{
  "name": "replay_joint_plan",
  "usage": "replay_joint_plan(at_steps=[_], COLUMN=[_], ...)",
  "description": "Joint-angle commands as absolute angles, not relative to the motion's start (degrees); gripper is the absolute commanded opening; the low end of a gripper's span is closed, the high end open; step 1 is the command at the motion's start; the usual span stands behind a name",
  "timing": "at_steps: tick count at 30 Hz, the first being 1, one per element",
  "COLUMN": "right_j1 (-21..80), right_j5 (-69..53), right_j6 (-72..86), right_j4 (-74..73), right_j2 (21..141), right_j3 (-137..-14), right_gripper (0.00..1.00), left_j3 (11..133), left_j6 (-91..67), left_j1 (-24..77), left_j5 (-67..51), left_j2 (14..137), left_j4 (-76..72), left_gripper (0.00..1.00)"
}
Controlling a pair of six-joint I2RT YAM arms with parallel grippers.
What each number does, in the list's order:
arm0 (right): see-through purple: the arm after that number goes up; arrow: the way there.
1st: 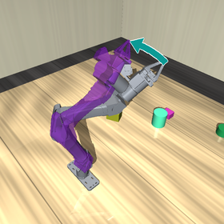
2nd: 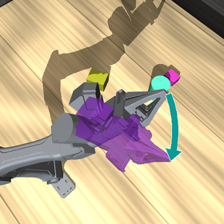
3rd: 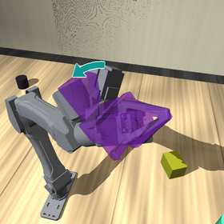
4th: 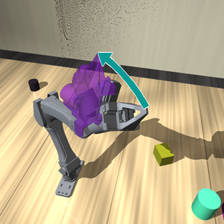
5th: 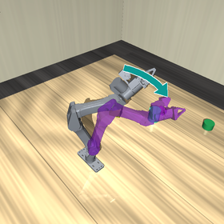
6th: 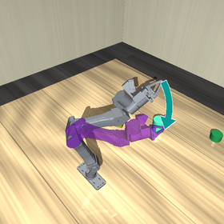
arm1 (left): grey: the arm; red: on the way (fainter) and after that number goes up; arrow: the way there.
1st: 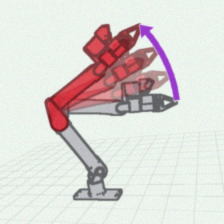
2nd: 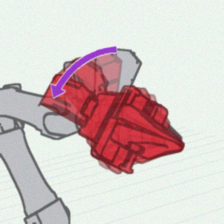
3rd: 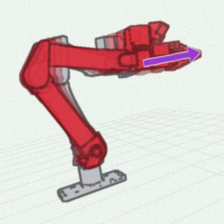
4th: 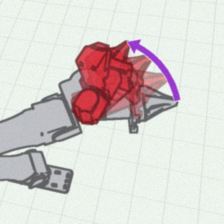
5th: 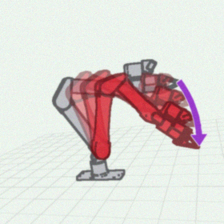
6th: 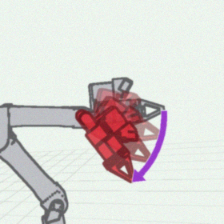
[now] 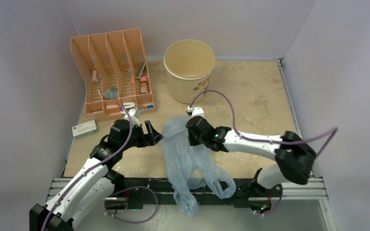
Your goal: Put the trash bags into the trash bin
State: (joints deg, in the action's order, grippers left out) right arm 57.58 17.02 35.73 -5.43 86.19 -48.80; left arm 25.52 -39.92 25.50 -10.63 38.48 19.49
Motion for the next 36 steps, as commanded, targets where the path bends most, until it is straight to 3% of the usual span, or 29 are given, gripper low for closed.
replay_joint_plan(at_steps=[1, 5, 12, 19, 22, 26, 30, 31, 34, 36], right_j1=[57.44, 53.89, 43.32, 39.86, 36.59, 35.00, 35.00, 34.98, 35.00, 34.98], right_j5=[10.13, 3.50, -22.43, -27.04, -31.93, -33.94, -34.03, -34.26, -36.59, -31.79], right_j6=[36.39, 34.38, 35.41, 37.40, 38.88, 41.10, 43.47, 43.64, 43.48, 40.89], right_j4=[3.04, 5.46, 14.81, 16.17, 18.89, 22.09, 24.64, 25.17, 25.68, 20.09], right_j2=[75.38, 70.91, 63.88, 63.03, 64.97, 67.45, 69.68, 70.44, 72.69, 72.74], right_j3=[-46.40, -44.58, -40.02, -38.17, -36.32, -34.90, -34.53, -34.52, -35.07, -36.90], right_gripper=[0.00, 0.00, 0.00, 0.00, 0.00, 0.00, 0.00, 0.00, 0.00, 0.00], left_j3=[25.09, 25.55, 26.22, 22.86, 22.36, 22.50, 18.58, 17.62, 15.97, 17.02], left_j6=[-40.65, -41.07, -41.64, -41.59, -42.16, -41.75, -41.31, -41.88, -43.31, -42.84], left_j1=[25.05, 25.05, 25.05, 25.05, 25.05, 25.05, 25.05, 25.05, 25.05, 25.05], left_j5=[-10.01, -9.22, -11.80, -22.15, -33.09, -36.77, -44.19, -45.25, -44.37, -41.21], left_j2=[37.69, 38.28, 34.73, 31.91, 35.81, 42.71, 47.02, 47.88, 50.65, 52.47], left_j4=[17.74, 18.41, 18.01, 9.06, 1.19, -1.57, -8.59, -10.84, -14.65, -12.31], left_gripper=[0.81, 0.84, 0.87, 0.90, 0.90, 0.87, 0.66, 0.51, 0.21, 0.02])
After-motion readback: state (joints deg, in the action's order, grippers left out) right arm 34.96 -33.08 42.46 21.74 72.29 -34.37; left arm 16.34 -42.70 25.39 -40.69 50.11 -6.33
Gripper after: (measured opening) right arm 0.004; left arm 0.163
